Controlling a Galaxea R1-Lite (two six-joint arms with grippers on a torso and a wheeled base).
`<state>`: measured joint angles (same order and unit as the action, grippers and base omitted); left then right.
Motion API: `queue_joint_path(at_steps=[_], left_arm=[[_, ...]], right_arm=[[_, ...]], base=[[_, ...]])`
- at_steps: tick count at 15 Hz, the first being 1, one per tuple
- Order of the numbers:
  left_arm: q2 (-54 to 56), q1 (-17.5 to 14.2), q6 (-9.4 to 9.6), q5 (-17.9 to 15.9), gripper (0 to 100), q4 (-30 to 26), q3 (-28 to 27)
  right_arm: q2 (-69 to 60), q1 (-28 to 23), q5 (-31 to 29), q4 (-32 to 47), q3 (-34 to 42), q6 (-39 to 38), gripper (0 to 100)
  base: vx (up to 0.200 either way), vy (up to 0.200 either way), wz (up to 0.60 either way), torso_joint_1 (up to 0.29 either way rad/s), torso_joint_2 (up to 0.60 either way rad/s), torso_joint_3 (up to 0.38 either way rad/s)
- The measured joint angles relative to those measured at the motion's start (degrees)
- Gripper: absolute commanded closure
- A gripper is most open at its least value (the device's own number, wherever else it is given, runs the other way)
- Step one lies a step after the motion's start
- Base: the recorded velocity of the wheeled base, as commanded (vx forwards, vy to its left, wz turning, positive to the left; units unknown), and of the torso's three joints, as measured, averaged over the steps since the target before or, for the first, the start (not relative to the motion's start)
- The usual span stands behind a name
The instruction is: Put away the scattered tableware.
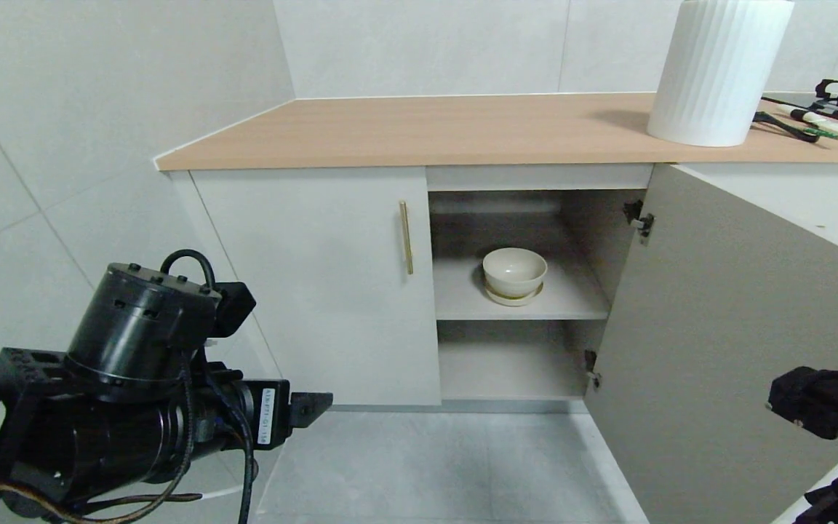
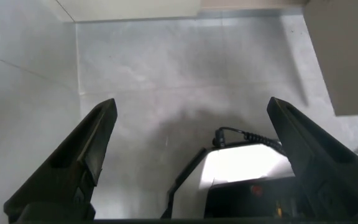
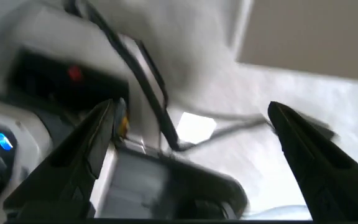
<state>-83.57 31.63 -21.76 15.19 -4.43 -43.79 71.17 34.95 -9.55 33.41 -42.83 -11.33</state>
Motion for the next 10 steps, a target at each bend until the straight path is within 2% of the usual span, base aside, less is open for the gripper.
queue_joint_path(at_steps=[6,10], left_arm=[[0.0,0.1,0.00,0.0,0,0.0,0.1],[-0.1,0.1,0.00,-0.1,0,0.1,0.1]], right_arm=[[-3.0,0.0,-2.0,8.8,-0.7,3.2,0],[-4.2,-2.0,-6.2,10.6,-2.0,3.1,0]], base=[[0.000,-0.200,0.00,0.002,0.00,0.003],[0.000,0.000,0.00,0.000,0.00,0.000]])
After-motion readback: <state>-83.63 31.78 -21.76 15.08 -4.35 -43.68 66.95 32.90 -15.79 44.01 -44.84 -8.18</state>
